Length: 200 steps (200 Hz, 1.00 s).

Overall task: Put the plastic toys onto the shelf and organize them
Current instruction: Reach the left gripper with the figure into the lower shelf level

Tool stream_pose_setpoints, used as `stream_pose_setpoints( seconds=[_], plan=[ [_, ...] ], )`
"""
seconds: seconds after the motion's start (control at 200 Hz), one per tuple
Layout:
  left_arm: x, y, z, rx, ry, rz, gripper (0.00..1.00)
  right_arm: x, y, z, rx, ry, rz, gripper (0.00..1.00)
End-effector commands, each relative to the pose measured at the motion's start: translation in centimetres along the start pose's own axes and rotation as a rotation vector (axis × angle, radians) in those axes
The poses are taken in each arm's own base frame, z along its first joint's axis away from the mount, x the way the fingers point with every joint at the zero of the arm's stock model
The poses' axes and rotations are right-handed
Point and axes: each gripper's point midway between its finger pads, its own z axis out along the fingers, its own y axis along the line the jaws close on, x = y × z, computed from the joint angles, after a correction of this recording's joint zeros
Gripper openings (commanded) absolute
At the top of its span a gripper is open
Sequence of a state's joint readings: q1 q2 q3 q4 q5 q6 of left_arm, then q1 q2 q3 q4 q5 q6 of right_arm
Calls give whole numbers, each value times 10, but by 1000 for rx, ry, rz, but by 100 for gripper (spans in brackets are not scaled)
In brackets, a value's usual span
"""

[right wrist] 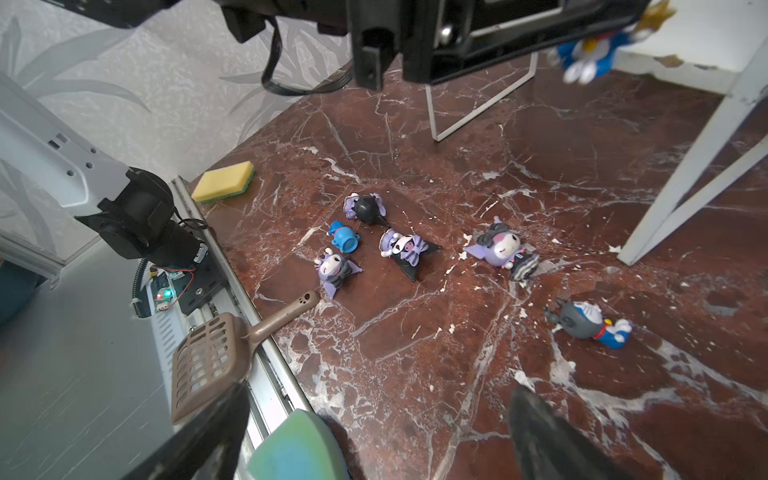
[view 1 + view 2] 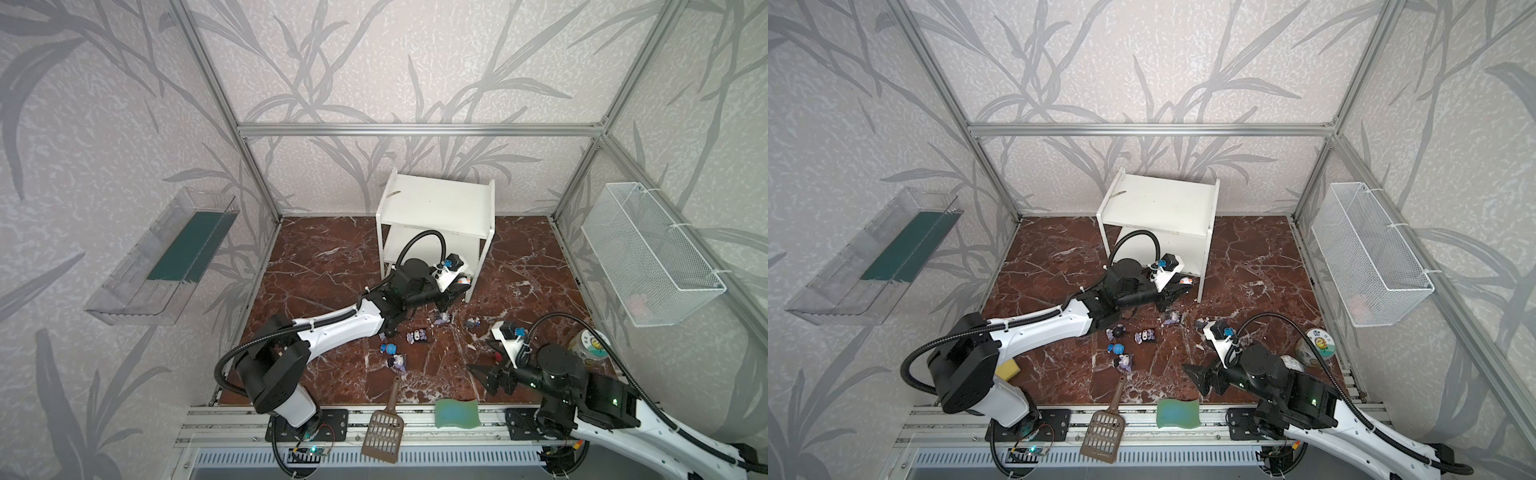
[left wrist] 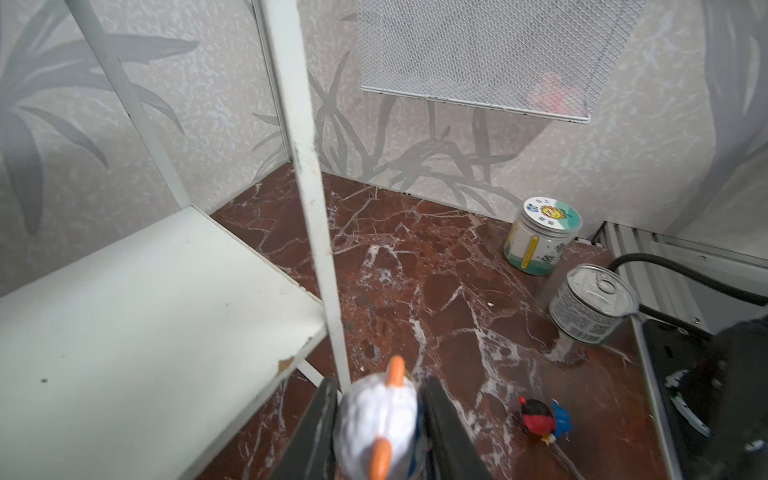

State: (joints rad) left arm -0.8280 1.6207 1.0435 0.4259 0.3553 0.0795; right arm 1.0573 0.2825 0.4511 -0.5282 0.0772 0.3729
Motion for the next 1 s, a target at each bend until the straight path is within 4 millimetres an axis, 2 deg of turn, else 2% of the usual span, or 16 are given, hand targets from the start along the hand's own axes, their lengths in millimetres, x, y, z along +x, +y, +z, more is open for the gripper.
stream_pose_setpoints(
  seconds=[0.0, 0.255, 0.465, 0.995],
  plan=[
    [-33, 19, 9, -53, -120, 57, 31, 0, -8, -5, 46, 6, 3, 96],
    [-26, 45, 28, -91, -145, 47, 32, -4, -9, -10, 46, -21, 4, 96],
    [-20, 50, 41, -47, -128, 48, 32, -11, -13, -14, 78, -40, -1, 96],
    [-8, 65, 59, -39, -114, 25, 33, -10, -13, -13, 77, -34, -2, 97]
  ],
)
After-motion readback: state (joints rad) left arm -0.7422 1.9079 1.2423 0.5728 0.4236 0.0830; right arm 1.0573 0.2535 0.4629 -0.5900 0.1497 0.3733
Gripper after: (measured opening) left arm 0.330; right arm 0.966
